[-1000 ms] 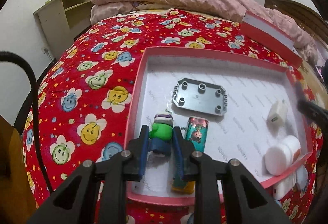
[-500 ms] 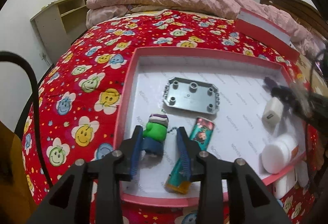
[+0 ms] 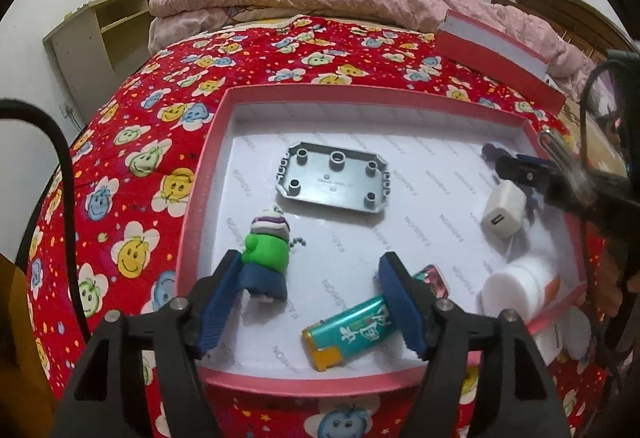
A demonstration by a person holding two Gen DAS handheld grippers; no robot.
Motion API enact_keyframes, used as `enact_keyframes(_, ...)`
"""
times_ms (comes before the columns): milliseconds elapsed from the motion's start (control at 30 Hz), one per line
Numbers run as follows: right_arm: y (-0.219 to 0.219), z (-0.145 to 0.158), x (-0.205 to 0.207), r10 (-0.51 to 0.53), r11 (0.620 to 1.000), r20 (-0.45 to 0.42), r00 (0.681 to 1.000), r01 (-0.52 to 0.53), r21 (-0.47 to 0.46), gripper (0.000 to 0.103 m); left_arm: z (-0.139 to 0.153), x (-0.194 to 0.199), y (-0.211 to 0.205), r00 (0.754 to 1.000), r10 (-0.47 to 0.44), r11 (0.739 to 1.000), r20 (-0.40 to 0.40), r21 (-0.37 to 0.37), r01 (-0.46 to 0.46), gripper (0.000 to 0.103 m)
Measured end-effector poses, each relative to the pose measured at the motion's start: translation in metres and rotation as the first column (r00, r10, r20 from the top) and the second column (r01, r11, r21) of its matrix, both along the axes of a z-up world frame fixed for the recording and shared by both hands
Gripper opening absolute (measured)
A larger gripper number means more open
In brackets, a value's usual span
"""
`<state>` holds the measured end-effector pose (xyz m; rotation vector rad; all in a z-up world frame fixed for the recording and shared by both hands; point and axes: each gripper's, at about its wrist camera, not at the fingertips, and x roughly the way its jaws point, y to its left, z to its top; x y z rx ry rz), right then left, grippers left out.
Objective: Organize rigid objects
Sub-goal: 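Open both grippers to release the figure and hook in the tray, then withdraw both grippers from the tray toward the remaining objects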
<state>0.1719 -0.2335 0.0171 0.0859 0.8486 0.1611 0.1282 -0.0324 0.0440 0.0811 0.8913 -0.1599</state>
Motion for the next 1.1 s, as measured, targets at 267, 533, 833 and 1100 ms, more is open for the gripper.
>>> enact_keyframes(267,0.003,0.009,-0.013,0.002,1.000,0.031,1.000,-0.002,0.002,0.057,0.010,-0.010,0.006,1.000,0.012,1.000,0.022,-0.023,-0.012,0.079)
enact_keyframes(533,-0.001,0.024,-0.033,-0.012,0.999,0.059,0.998,0.009,0.046,0.059,0.019,-0.024,0.006,0.999,0.006,1.000,0.037,-0.026,-0.005,0.079)
enact_keyframes(833,-0.001,0.034,-0.068,-0.018,0.994,0.080,0.997,0.009,0.110,0.059,0.029,-0.045,0.011,0.999,-0.004,0.999,0.052,-0.051,0.007,0.079)
enact_keyframes(1100,0.004,0.030,-0.106,-0.015,0.993,0.082,0.997,0.005,0.118,0.059,0.037,-0.064,0.012,0.997,-0.027,0.998,0.066,-0.060,0.031,0.079)
